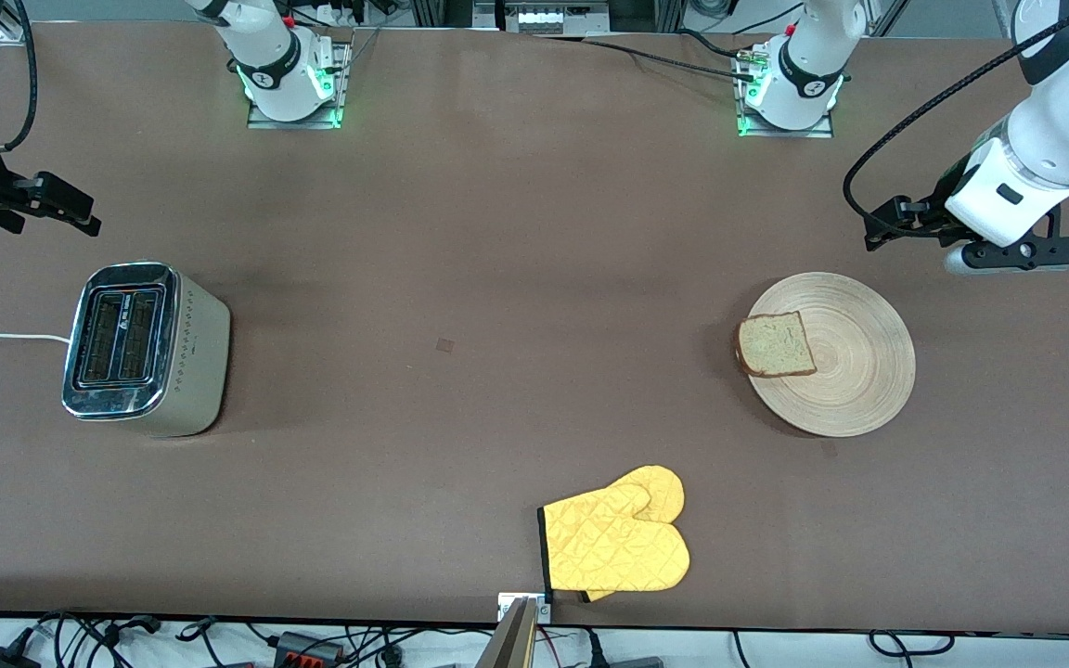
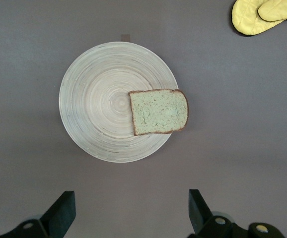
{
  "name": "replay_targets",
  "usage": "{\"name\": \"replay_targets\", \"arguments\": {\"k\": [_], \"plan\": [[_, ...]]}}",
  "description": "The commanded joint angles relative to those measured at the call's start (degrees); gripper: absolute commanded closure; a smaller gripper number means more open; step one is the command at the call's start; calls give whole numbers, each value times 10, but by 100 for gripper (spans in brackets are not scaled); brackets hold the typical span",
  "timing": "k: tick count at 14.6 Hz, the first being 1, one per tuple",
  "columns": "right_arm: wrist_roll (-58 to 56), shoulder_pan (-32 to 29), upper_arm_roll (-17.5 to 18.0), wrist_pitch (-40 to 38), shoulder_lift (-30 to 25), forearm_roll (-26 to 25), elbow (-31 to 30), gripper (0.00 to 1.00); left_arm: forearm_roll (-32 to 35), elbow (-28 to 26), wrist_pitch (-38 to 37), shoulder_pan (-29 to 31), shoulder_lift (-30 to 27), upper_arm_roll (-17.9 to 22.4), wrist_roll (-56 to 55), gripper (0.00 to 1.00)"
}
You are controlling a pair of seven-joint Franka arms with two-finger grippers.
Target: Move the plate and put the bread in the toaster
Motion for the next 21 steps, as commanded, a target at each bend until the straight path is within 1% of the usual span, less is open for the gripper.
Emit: {"name": "replay_targets", "arguments": {"k": [1, 12, 20, 21], "plan": [[-1, -7, 5, 0, -14, -1, -12, 0, -9, -5, -8, 5, -9, -1, -2, 0], [0, -6, 6, 7, -12, -1, -11, 0, -9, -4, -6, 5, -5, -1, -4, 0], [1, -5, 6, 6, -12, 0, -11, 0, -9, 10, 3, 25, 26, 0, -4, 0], [0, -5, 6, 6, -13, 0, -11, 0, -9, 11, 3, 26, 42, 0, -5, 0]]}}
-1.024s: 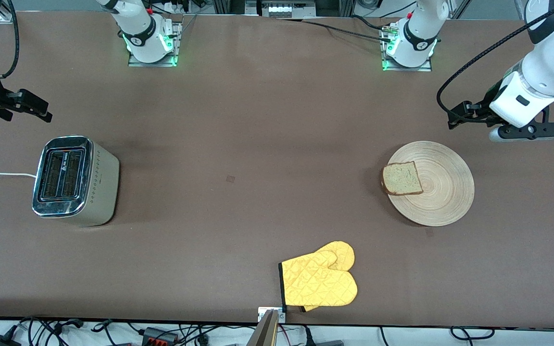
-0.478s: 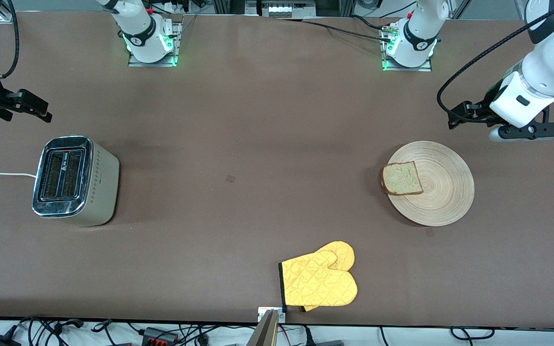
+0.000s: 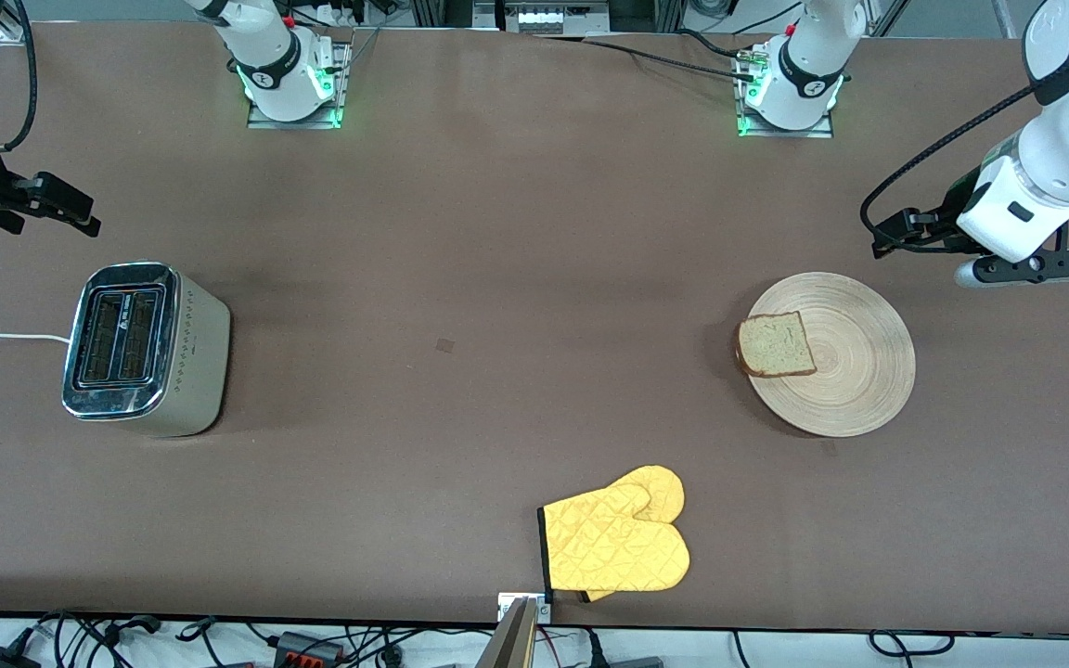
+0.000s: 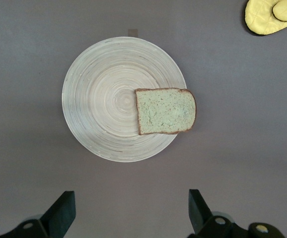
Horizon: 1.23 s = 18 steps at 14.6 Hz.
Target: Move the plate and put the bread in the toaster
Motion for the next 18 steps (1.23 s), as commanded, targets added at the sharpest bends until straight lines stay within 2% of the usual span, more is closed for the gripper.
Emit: {"name": "replay_targets", "arguments": {"k": [1, 5, 8, 11, 14, 18], "plan": [[0, -5, 6, 4, -12, 0, -11, 0, -9, 19, -1, 11, 30, -2, -3, 0], [0, -6, 6, 4, -13, 0, -11, 0, -9, 31, -1, 25, 71, -2, 7, 0], [0, -6, 6, 4, -13, 0, -11, 0, -28, 87, -2, 44, 142, -2, 12, 0], [0, -5, 6, 4, -13, 0, -11, 0, -78, 115, 0, 81, 204, -2, 131, 0], [0, -5, 6, 4, -13, 0, -11, 0, -91, 123, -1, 114, 242, -2, 157, 0], [0, -6, 6, 5, -12, 0, -11, 0, -119, 124, -1, 164, 298, -2, 252, 0]]}}
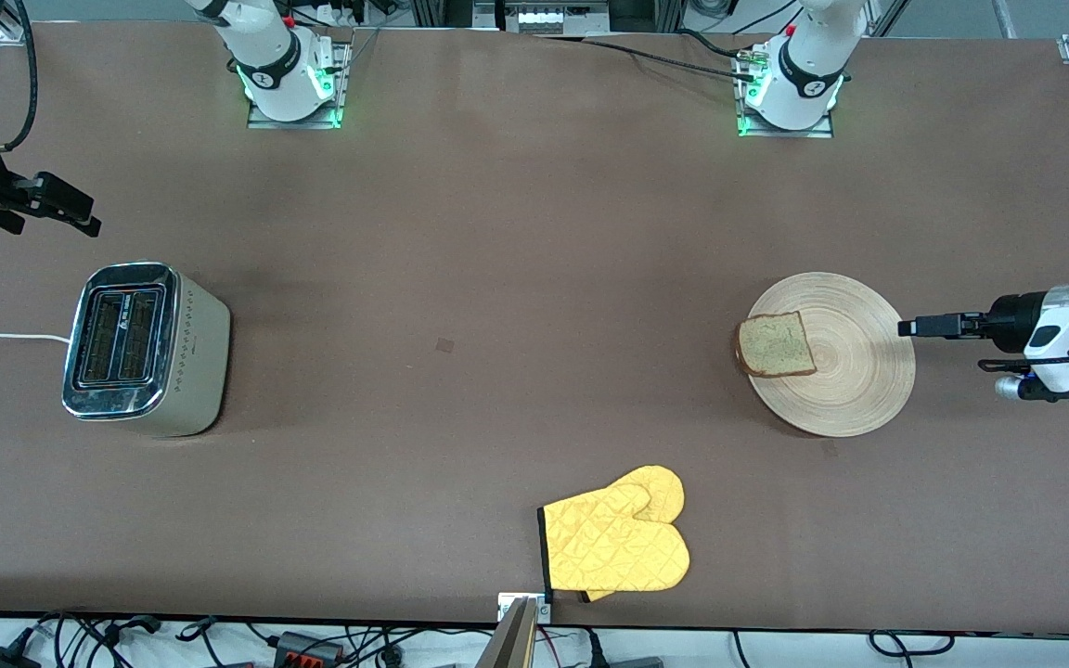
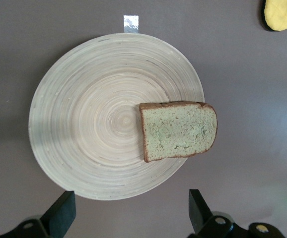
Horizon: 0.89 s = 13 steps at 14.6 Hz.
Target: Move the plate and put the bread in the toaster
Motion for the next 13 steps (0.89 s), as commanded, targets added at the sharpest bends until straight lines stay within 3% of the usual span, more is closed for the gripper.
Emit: {"name": "replay_targets", "arguments": {"k": [1, 5, 13], "plan": [[0, -6, 5, 5, -12, 0, -11, 0, -26, 21, -11, 41, 40, -5, 64, 0], [0, -6, 5, 6, -11, 0, -11, 0, -31, 76, -14, 85, 118, -5, 117, 0], [-1, -5, 5, 9, -11, 0, -11, 0, -63, 83, 14, 107, 190, -4, 179, 0]]}}
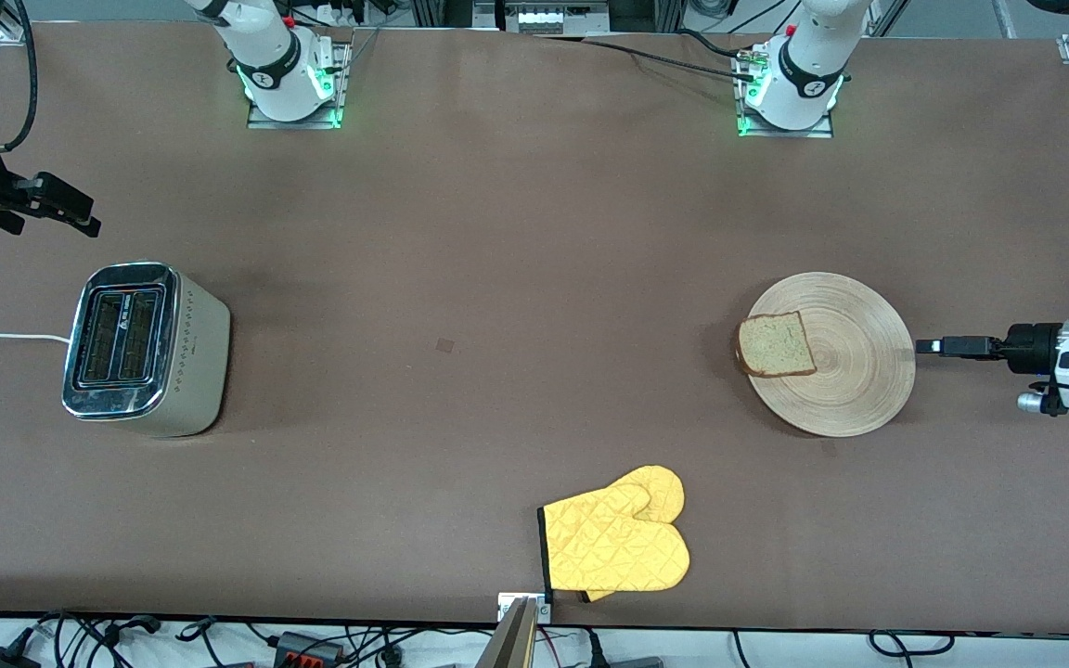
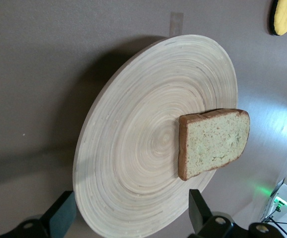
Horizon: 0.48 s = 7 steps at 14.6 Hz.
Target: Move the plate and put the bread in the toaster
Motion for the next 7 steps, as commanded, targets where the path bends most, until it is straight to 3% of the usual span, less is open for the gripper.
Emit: {"name": "replay_targets", "arguments": {"k": [1, 7], "plan": [[-1, -6, 5, 7, -11, 0, -11, 0, -13, 18, 16, 10, 25, -4, 48, 0], [-1, -6, 5, 6, -11, 0, -11, 0, -15, 18, 30, 10, 44, -4, 58, 0]]}}
